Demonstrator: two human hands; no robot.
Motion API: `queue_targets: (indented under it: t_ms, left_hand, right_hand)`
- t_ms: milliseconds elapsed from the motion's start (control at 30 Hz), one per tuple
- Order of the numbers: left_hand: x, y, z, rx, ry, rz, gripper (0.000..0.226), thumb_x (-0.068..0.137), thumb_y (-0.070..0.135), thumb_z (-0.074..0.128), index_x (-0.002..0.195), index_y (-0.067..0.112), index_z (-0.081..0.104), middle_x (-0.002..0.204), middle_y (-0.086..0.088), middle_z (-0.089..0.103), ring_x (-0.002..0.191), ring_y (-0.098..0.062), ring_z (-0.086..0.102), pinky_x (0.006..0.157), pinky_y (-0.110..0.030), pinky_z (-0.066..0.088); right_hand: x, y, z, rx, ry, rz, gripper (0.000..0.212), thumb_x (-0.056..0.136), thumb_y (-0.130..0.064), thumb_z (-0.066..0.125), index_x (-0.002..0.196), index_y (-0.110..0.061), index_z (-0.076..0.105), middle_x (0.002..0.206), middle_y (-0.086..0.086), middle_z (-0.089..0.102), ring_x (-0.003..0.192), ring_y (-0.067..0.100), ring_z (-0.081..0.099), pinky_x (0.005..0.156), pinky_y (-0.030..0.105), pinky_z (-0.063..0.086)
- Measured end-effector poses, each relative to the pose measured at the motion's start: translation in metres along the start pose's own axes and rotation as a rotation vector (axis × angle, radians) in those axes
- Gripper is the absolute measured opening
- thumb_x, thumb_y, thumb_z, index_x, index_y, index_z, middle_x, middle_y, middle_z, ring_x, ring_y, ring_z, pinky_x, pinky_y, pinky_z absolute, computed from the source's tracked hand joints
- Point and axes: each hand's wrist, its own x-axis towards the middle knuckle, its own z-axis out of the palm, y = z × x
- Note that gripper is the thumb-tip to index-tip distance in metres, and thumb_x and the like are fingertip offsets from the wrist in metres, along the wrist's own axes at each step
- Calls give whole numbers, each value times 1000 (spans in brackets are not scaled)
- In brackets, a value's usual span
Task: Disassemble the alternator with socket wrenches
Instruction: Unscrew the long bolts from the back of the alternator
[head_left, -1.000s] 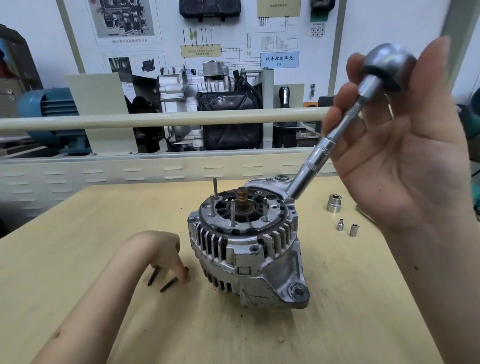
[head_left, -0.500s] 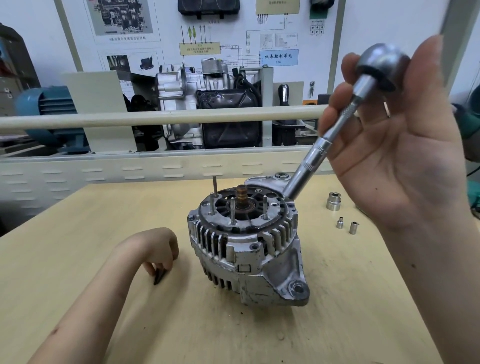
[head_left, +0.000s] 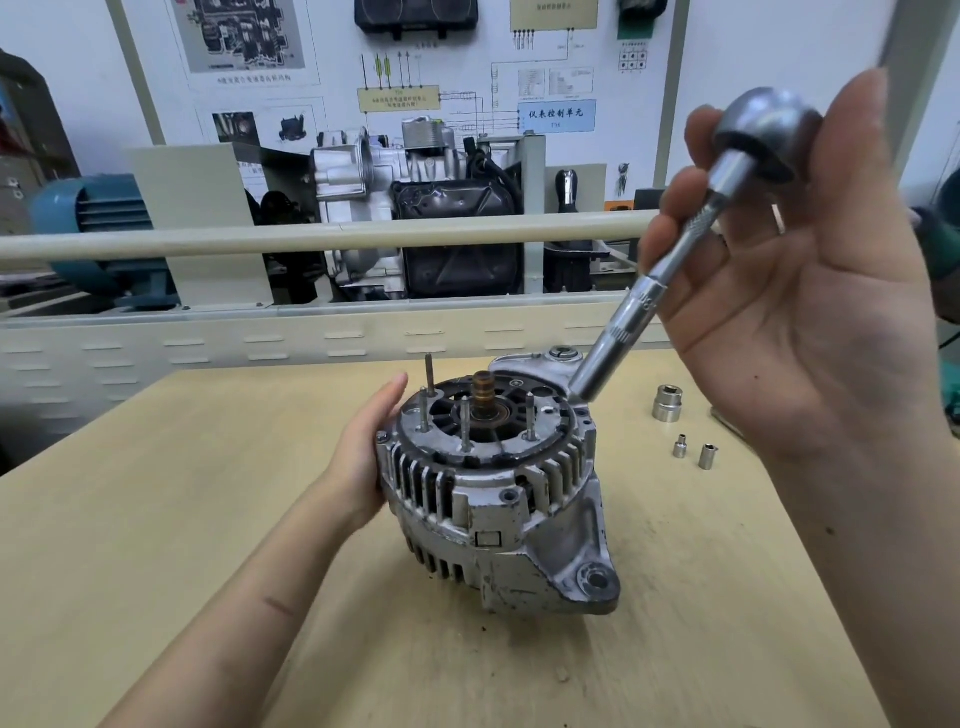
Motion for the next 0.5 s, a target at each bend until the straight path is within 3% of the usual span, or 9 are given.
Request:
queue_targets:
  t_ms: [33, 100, 233, 500]
  left_hand:
    - [-1, -1, 3, -67, 0, -9, 40, 73, 46, 47, 68, 19, 76, 78, -4, 73, 73, -19, 69, 62, -23, 54]
    - [1, -4, 4, -104, 39, 6, 37, 74, 38, 48, 55, 18, 73, 64, -1, 70, 60, -16, 67, 54, -23, 50]
    - [2, -8, 2, -150, 54, 31, 50, 88, 32, 39, 51, 19, 71, 60, 1, 68, 56, -13, 65, 60, -27, 46]
    - [-12, -7, 10, -159, 117, 85, 47, 92, 28, 37, 64, 17, 73, 67, 0, 71, 63, -14, 68, 65, -30, 45]
  right_hand:
    - [0, 0, 0, -2, -2, -2, 32, 93, -37, 41, 88, -10, 57, 77, -1, 68, 60, 10, 65, 60, 22, 52]
    - [0, 1, 0, -2, -5, -2, 31, 93, -36, 41, 87, -10, 57, 77, -1, 68, 60, 10, 65, 60, 22, 52]
    - [0, 2, 0, -3, -2, -3, 32, 93, -36, 41, 85, -10, 58, 76, -1, 68, 60, 10, 64, 60, 23, 52]
    - [-2, -2, 3, 9, 4, -10, 35, 95, -36, 41, 79, -11, 60, 76, -1, 68, 58, 10, 64, 59, 22, 52]
